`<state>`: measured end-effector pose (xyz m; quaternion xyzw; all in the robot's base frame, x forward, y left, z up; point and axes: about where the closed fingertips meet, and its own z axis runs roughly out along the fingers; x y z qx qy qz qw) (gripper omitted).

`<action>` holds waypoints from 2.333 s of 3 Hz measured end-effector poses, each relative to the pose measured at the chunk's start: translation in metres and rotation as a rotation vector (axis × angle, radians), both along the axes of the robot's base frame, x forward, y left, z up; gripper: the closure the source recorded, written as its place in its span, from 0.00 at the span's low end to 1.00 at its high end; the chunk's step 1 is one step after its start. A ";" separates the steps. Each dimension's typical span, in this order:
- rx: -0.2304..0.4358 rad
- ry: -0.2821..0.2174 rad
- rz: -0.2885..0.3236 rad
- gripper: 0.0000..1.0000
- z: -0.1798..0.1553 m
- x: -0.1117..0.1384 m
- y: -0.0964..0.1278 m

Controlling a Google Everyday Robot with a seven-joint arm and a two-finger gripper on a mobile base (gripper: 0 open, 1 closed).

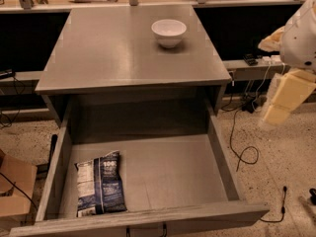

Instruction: Pick blue chip bag from top drawer and place on counter

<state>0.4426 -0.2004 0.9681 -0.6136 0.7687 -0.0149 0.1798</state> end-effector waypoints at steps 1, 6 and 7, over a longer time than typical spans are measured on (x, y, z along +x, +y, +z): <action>0.154 -0.008 0.027 0.00 -0.026 0.010 0.020; 0.367 0.176 0.314 0.00 -0.145 -0.015 0.168; 0.367 0.177 0.314 0.00 -0.145 -0.015 0.168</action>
Offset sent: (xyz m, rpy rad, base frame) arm 0.0086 0.0166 -0.0243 0.1282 -0.0054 0.0243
